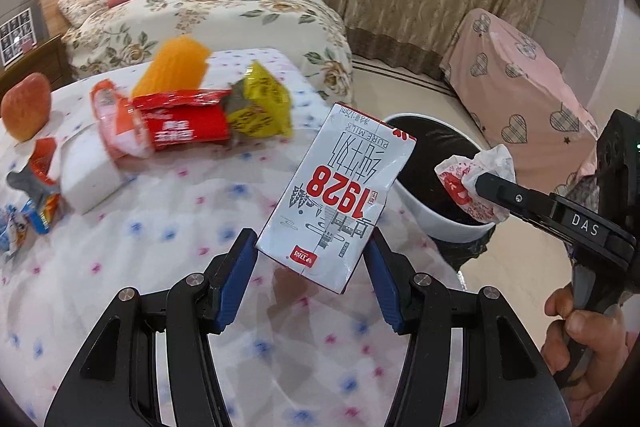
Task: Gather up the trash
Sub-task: 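Carry the carton and tissue over the bin and open both tools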
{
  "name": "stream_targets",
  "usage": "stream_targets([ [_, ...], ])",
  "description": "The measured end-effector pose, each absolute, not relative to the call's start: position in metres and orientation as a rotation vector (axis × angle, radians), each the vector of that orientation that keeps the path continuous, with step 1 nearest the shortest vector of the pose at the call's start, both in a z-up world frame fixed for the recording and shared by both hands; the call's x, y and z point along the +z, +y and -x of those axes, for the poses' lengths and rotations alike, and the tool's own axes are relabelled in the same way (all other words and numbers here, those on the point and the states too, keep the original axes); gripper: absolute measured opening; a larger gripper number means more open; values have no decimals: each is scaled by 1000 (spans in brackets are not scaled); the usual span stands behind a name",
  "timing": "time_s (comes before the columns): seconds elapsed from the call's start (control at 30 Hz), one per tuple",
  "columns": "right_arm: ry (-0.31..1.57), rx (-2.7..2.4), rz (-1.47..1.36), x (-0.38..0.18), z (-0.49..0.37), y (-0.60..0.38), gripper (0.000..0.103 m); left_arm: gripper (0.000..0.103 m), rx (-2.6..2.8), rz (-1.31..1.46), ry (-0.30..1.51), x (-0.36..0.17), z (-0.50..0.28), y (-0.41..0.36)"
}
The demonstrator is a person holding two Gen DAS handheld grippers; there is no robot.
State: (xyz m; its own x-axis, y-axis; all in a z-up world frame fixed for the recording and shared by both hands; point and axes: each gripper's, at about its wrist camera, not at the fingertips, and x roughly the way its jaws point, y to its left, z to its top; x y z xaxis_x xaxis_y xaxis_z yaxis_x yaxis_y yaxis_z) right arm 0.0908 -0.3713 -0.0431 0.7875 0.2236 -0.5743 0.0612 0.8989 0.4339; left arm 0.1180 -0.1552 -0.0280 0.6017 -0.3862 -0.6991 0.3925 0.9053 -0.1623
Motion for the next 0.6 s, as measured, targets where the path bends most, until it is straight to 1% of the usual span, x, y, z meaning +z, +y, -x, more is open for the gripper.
stream_targets([
  [0.6,650,35,-481,-47,-91,-414,49,55,-516,-90,821,-25,-139,-221],
])
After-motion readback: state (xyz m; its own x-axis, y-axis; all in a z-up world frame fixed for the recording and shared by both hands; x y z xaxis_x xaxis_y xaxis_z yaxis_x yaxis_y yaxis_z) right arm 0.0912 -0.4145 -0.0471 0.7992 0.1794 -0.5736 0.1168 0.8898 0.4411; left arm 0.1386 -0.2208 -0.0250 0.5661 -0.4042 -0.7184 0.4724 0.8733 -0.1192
